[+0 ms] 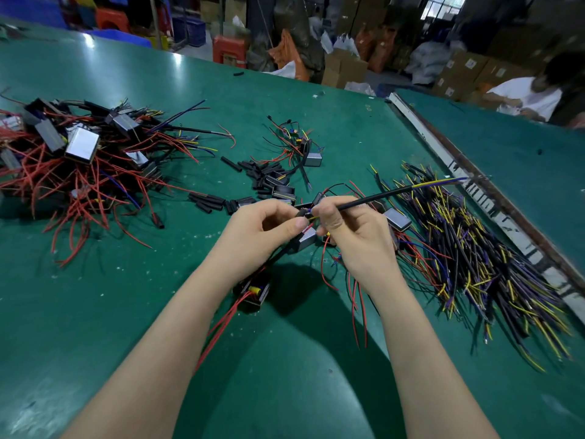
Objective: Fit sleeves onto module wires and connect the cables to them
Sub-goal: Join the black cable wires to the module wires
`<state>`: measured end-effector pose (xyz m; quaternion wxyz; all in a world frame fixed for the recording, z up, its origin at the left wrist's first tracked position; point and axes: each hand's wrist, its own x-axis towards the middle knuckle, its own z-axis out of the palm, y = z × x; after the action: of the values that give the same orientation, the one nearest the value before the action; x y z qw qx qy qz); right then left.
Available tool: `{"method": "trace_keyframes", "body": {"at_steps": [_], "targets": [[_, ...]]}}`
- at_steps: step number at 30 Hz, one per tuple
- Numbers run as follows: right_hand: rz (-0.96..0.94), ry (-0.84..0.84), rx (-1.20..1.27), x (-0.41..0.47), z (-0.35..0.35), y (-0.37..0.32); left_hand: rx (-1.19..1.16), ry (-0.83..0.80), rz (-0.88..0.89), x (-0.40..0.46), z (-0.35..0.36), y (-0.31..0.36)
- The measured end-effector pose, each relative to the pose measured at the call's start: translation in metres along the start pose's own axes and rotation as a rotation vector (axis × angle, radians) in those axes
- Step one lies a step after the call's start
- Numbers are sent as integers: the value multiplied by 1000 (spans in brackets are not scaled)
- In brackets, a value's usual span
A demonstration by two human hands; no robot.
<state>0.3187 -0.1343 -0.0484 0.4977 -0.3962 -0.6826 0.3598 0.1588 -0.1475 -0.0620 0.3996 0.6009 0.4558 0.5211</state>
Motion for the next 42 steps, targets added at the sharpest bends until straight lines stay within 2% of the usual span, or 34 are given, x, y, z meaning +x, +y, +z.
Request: {"method": "trace_keyframes", "body": {"at_steps": [6,14,18,23,26,30,33,36,39,42], "targets": [[3,35,67,-1,1,-2,228,122,187,-3,7,2],[-19,38,20,-2,0,-7,474,149,463,-4,3,2],[-61,23,-63,-1,-3,-3,545,184,543,-3,4,0],[-176,20,-282,0,-1,4,585,166,567,-4,5,-1],[-210,28,-332,0,-2,5,585,135,559,-5,11,-1],[-183,31,-223,-1,-2,0,473,189,462,-7,15,2],[-39,23,20,0,-1,-3,408,235,409,-8,12,5],[44,-7,70,2,-5,-2,390,251,396,-8,11,6],[56,-11,-38,1,-5,3,414,262,393,-8,10,4],[-72,3,-301,0,-5,7,463,249,389,-8,12,-1]]}}
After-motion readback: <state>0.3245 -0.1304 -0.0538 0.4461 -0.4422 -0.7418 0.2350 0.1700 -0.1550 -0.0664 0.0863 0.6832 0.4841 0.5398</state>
